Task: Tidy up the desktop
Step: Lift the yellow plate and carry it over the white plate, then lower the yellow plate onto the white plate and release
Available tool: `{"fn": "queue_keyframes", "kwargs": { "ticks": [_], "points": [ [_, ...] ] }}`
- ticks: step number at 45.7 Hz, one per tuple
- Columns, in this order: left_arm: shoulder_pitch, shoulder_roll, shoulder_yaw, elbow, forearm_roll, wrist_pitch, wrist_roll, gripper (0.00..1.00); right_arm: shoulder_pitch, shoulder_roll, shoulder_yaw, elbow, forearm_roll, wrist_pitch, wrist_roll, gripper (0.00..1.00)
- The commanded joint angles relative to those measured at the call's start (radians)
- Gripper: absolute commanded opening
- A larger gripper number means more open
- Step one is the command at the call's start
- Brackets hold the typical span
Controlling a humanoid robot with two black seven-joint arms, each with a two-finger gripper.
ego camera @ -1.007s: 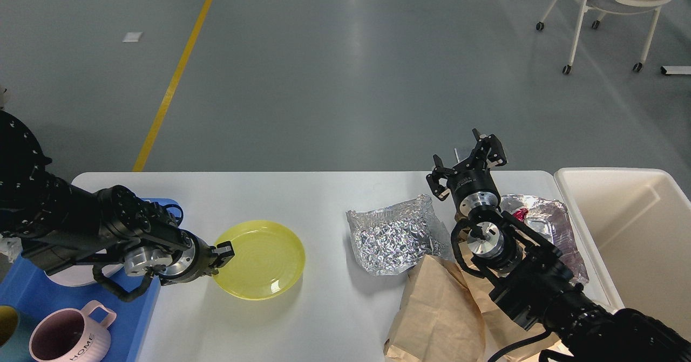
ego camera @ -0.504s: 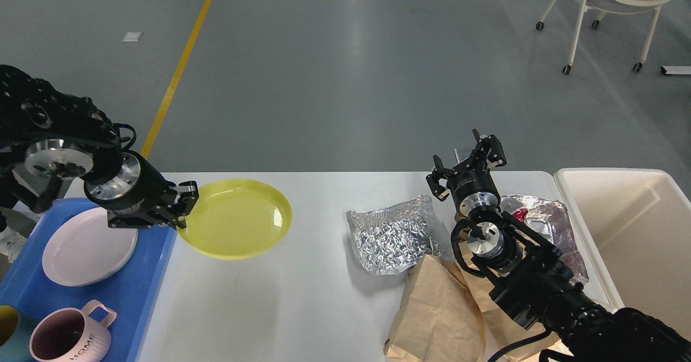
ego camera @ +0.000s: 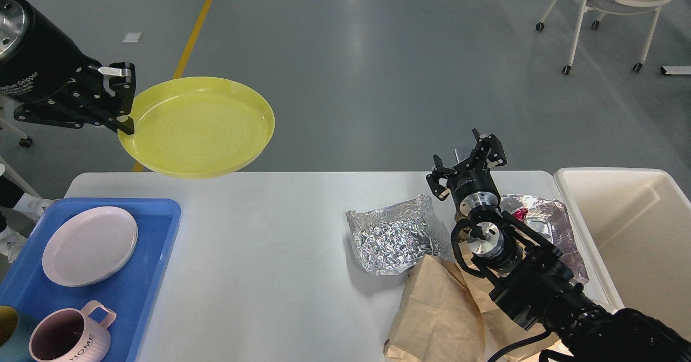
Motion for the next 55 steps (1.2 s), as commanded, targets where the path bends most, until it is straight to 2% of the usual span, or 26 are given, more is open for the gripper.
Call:
{"fn": "queue_keyframes", "kwargs": {
  "ticks": [1, 9, 15, 20, 26, 36, 43, 55],
  "points": [
    [0.080, 0.039, 0.040, 0.007, 0.008, 0.070, -0.002, 0.00, 0.000, 0.000, 0.000, 0.000, 0.000, 0.000, 0.000, 1.00],
    [0.287, 0.166, 0.032, 0.093, 0.078, 0.222, 0.000, 0.00, 0.000, 0.000, 0.000, 0.000, 0.000, 0.000, 0.000, 1.00],
    [0.517, 0.252, -0.003, 0.204, 0.106, 0.379, -0.006, 0.00, 0.000, 0.000, 0.000, 0.000, 0.000, 0.000, 0.000, 1.00],
    [0.708, 0.296, -0.070, 0.315, 0.117, 0.471, -0.008, 0.00, 0.000, 0.000, 0.000, 0.000, 0.000, -0.001, 0.000, 1.00],
    [0.921, 0.338, -0.179, 0.465, 0.117, 0.554, -0.008, 0.00, 0.000, 0.000, 0.000, 0.000, 0.000, 0.000, 0.000, 1.00],
    [1.246, 0.333, -0.408, 0.665, 0.117, 0.646, -0.002, 0.00, 0.000, 0.000, 0.000, 0.000, 0.000, -0.001, 0.000, 1.00],
    [1.367, 0.329, -0.529, 0.714, 0.118, 0.704, 0.002, 0.00, 0.000, 0.000, 0.000, 0.000, 0.000, 0.000, 0.000, 1.00],
    [1.435, 0.260, -0.546, 0.723, 0.117, 0.814, 0.002, 0.00, 0.000, 0.000, 0.000, 0.000, 0.000, 0.000, 0.000, 1.00]
  ]
}}
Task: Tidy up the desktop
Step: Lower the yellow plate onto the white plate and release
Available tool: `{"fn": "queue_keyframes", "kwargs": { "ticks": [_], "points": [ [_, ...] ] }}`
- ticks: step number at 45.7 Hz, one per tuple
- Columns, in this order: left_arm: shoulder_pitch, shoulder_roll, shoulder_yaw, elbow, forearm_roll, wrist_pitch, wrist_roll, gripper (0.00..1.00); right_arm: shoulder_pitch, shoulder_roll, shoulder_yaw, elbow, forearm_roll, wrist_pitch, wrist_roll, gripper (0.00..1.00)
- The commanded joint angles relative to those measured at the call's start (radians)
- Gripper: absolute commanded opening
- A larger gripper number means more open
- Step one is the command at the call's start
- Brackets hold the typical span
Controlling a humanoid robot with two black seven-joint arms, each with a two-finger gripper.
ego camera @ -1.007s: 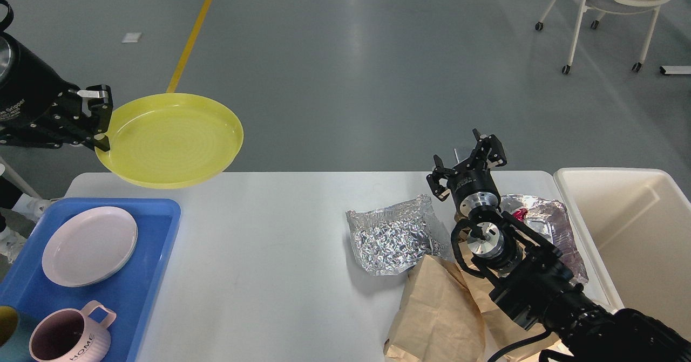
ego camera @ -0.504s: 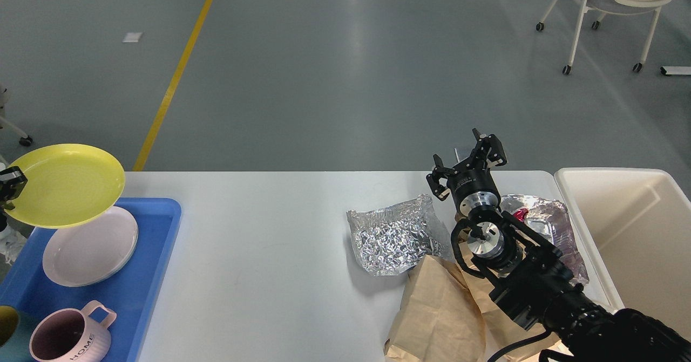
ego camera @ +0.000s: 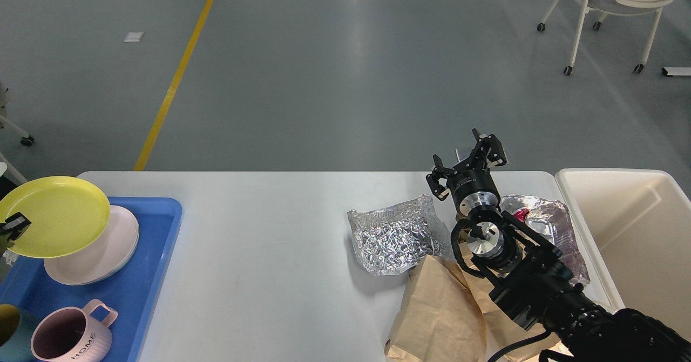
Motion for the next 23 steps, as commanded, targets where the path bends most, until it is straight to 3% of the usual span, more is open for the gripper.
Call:
{"fn": "queue_keyframes", "kwargs": {
  "ticks": [1, 19, 23],
  "points": [
    [0.031, -0.034, -0.001, 0.002, -0.001, 0.049, 0.000, 0.00, 0.000, 0.000, 0.000, 0.000, 0.000, 0.000, 0.000, 1.00],
    [0.088, -0.067, -0.043, -0.001, 0.000, 0.055, -0.002, 0.00, 0.000, 0.000, 0.000, 0.000, 0.000, 0.000, 0.000, 1.00],
    [0.091, -0.067, -0.043, -0.001, -0.001, 0.055, -0.002, 0.07, 0.000, 0.000, 0.000, 0.000, 0.000, 0.000, 0.000, 1.00]
  ]
}}
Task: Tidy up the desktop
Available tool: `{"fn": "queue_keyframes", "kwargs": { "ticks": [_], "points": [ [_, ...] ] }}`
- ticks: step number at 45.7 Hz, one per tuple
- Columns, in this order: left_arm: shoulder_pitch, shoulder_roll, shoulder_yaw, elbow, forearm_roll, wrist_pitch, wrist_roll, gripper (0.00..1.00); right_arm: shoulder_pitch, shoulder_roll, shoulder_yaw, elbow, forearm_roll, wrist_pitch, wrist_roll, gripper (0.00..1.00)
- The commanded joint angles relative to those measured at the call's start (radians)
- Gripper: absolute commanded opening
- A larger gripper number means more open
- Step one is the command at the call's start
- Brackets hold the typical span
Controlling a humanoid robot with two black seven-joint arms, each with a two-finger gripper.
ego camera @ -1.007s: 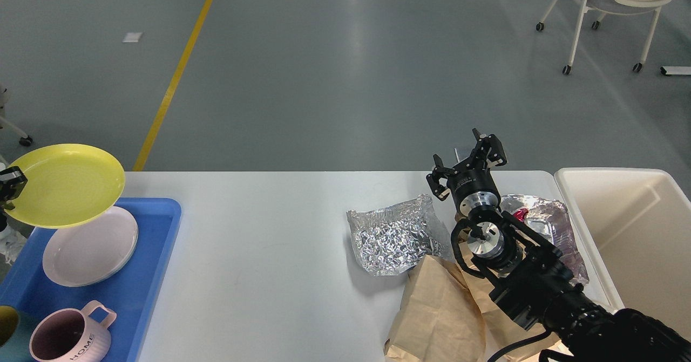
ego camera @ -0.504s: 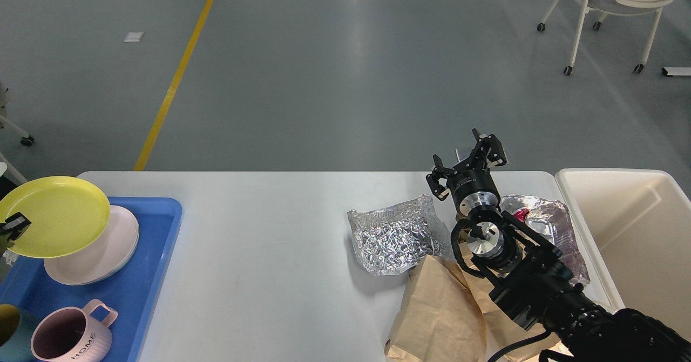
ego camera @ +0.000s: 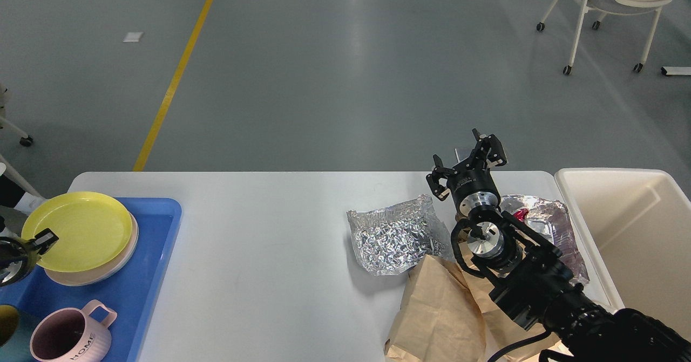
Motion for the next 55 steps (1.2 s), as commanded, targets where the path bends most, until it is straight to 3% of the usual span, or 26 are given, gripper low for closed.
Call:
{"fn": "queue_keyframes", "kwargs": {
  "ticks": [1, 8, 13, 26, 34, 42, 44, 55],
  "points": [
    [0.006, 0.000, -0.001, 0.001, -0.001, -0.001, -0.001, 0.10, 0.000, 0.000, 0.000, 0.000, 0.000, 0.000, 0.000, 1.00],
    [0.004, 0.003, -0.001, 0.001, -0.001, -0.001, -0.004, 0.35, 0.000, 0.000, 0.000, 0.000, 0.000, 0.000, 0.000, 1.00],
    [-0.003, 0.010, -0.003, 0.001, -0.003, 0.000, -0.004, 0.59, 0.000, 0.000, 0.000, 0.000, 0.000, 0.000, 0.000, 1.00],
    [-0.019, 0.062, -0.083, -0.001, -0.003, -0.009, -0.008, 0.87, 0.000, 0.000, 0.000, 0.000, 0.000, -0.001, 0.000, 1.00],
    [-0.135, 0.183, -0.103, -0.011, -0.003, -0.055, -0.018, 0.95, 0.000, 0.000, 0.000, 0.000, 0.000, 0.000, 0.000, 1.00],
    [-0.366, 0.299, -0.084, -0.011, 0.038, -0.367, -0.015, 0.95, 0.000, 0.000, 0.000, 0.000, 0.000, 0.000, 0.000, 1.00],
    [-0.411, 0.300, -0.086, -0.011, 0.055, -0.408, -0.015, 0.95, 0.000, 0.000, 0.000, 0.000, 0.000, 0.000, 0.000, 1.00],
    [-0.562, 0.276, -0.112, -0.014, 0.042, -0.465, -0.021, 0.96, 0.000, 0.000, 0.000, 0.000, 0.000, 0.000, 0.000, 1.00]
  ]
}}
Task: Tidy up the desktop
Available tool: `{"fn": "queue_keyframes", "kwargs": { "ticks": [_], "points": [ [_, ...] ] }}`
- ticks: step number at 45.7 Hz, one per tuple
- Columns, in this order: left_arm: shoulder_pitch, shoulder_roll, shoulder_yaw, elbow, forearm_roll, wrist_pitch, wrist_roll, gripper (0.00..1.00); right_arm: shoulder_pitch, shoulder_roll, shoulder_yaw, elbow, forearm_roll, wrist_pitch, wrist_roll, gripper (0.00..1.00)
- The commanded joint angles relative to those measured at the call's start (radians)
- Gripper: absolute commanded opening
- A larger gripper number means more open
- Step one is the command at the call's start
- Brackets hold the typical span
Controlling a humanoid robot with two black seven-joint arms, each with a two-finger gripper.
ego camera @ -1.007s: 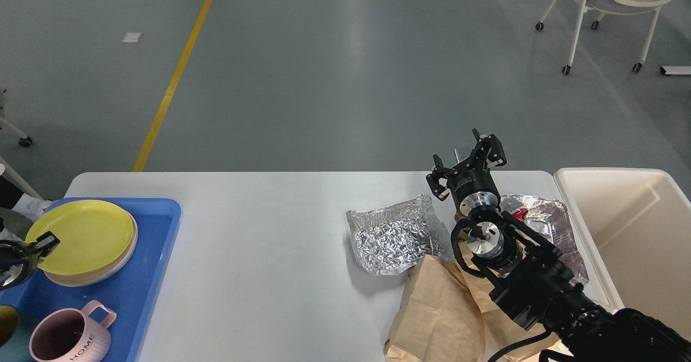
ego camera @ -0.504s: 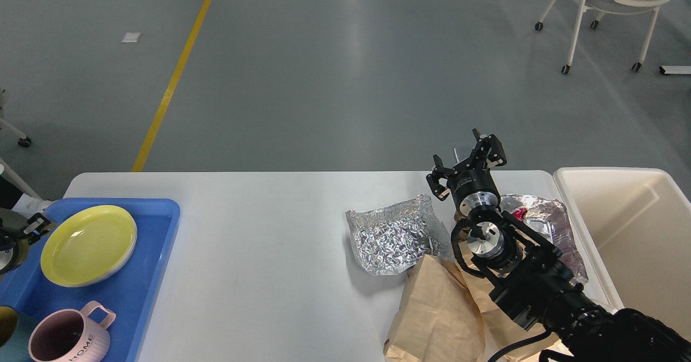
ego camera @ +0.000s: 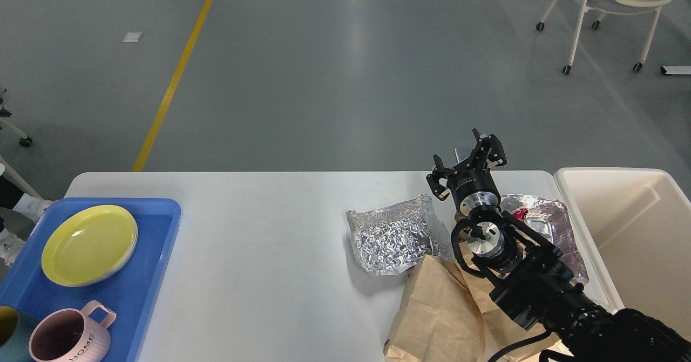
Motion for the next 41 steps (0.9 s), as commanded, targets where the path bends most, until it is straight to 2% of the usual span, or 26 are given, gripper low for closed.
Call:
{"fn": "queue_keyframes", "kwargs": {
  "ticks": [1, 9, 18, 28, 31, 37, 41],
  "points": [
    [-0.059, -0.028, -0.026, -0.002, -0.011, -0.012, -0.003, 0.96, 0.000, 0.000, 0.000, 0.000, 0.000, 0.000, 0.000, 1.00],
    [-0.062, -0.105, -0.153, -0.004, -0.003, -0.021, -0.003, 0.97, 0.000, 0.000, 0.000, 0.000, 0.000, 0.000, 0.000, 1.00],
    [-0.048, -0.106, -0.274, -0.001, -0.012, -0.020, -0.003, 0.97, 0.000, 0.000, 0.000, 0.000, 0.000, 0.000, 0.000, 1.00],
    [0.079, -0.106, -0.382, 0.001, -0.002, -0.001, -0.009, 0.97, 0.000, 0.000, 0.000, 0.000, 0.000, 0.000, 0.000, 1.00],
    [0.116, -0.108, -0.383, 0.007, 0.001, 0.005, -0.030, 0.97, 0.000, 0.000, 0.000, 0.000, 0.000, -0.001, 0.000, 1.00],
    [0.198, -0.119, -0.380, 0.010, 0.011, 0.008, -0.122, 0.97, 0.000, 0.000, 0.000, 0.000, 0.000, 0.000, 0.000, 1.00],
    [0.209, -0.136, -0.383, 0.010, 0.011, 0.010, -0.139, 0.97, 0.000, 0.000, 0.000, 0.000, 0.000, 0.000, 0.000, 1.00]
  ]
}}
